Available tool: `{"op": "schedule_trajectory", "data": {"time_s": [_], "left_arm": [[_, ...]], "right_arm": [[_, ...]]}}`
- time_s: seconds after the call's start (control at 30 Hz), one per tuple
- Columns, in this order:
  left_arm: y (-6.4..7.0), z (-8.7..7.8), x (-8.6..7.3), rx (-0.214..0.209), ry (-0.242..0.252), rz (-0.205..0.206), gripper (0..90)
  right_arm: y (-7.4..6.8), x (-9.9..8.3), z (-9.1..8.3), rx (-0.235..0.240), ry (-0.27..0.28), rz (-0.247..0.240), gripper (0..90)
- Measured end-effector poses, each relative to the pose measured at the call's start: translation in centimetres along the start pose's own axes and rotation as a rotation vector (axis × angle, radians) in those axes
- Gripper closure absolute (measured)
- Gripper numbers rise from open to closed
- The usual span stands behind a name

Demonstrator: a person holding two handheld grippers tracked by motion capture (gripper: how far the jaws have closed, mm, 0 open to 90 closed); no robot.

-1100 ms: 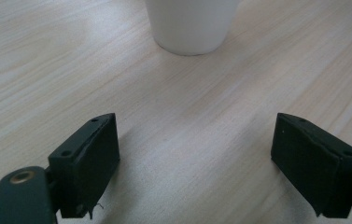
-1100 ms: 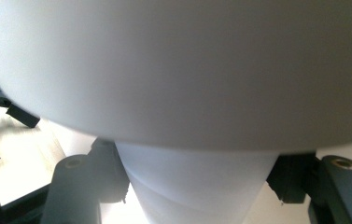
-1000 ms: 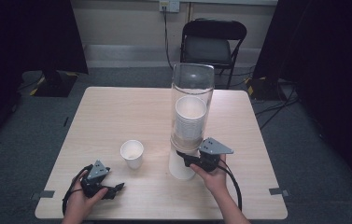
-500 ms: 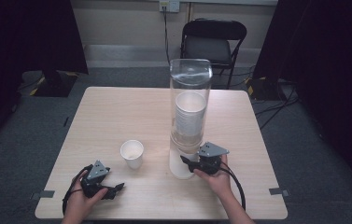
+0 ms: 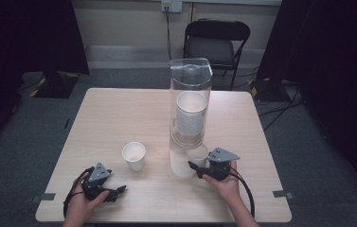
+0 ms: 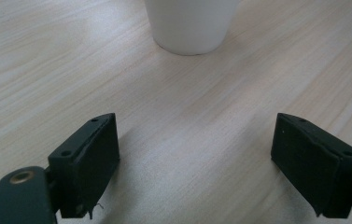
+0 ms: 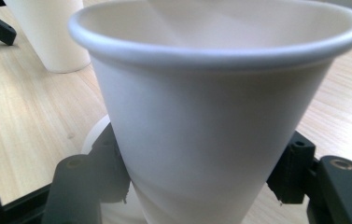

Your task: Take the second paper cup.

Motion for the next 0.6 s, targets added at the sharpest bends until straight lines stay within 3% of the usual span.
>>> {"op": "schedule_trajectory", "data": {"time_s": [0.3, 0.53, 0.6], "left_arm": [[0.0, 0.0, 0.0, 0.000, 0.000, 0.000, 14.8], [0.0, 0.0, 0.0, 0.000, 0.000, 0.000, 14.7], [0.0, 0.0, 0.0, 0.000, 0.000, 0.000, 14.7]], "right_arm": [[1.8, 0.0, -1.7, -0.060, 0.004, 0.006, 33.8], [3.9, 0.1, -2.8, -0.128, 0.037, 0.066, 32.6], [5.2, 0.0, -2.7, -0.172, 0.033, 0.115, 32.0]]}}
Point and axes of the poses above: each handheld gripper's, and its own axes: z roughly forward along the jaws, x roughly out of its top, y roughly to its right, the point moved 3 cm from there along z, roughly forward along the jaws, and after that the axes turned 11 degrees about z, right-handed, at the moved point
